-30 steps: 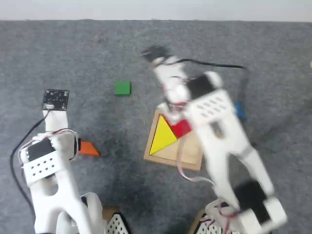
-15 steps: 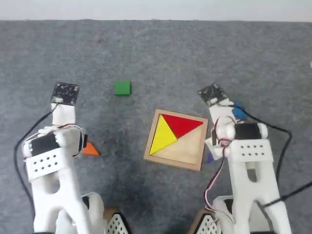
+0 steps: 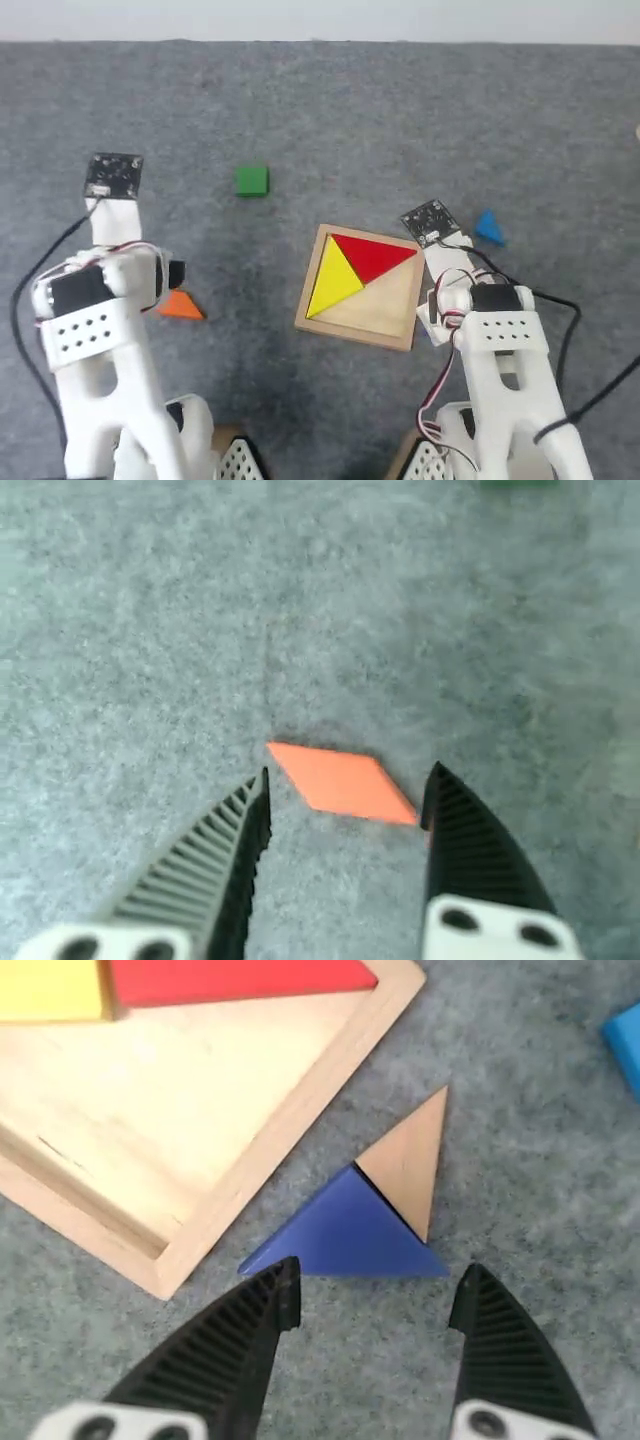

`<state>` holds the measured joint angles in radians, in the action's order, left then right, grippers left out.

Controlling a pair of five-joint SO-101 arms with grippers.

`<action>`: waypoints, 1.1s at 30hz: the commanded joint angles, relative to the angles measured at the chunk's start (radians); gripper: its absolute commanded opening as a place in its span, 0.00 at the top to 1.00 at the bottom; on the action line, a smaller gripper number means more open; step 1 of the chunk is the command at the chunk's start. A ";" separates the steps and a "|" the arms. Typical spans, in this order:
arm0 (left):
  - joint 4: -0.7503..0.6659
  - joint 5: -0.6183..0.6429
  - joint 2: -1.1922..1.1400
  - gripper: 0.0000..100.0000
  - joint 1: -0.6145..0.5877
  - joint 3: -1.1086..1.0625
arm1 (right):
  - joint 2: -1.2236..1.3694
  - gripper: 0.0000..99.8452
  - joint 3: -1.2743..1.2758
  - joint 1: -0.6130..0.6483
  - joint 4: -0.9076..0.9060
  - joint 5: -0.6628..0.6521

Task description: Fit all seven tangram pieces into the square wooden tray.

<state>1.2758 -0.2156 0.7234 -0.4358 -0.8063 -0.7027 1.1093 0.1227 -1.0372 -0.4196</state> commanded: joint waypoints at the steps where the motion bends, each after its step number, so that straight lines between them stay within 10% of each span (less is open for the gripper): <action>1: -0.018 0.068 -0.089 0.76 0.077 0.071 | -0.030 0.74 -0.009 -0.016 0.018 -0.009; 13: -0.265 0.201 -0.727 0.76 0.304 0.587 | -0.021 0.74 -0.003 -0.013 0.059 0.041; 33: 0.265 0.242 -1.757 0.78 0.368 1.771 | -0.019 0.74 -0.003 -0.013 0.059 0.044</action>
<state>1.4139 0.0253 -1.0027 -0.0783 0.8002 -0.7027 1.1109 0.1227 -0.9973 -0.3828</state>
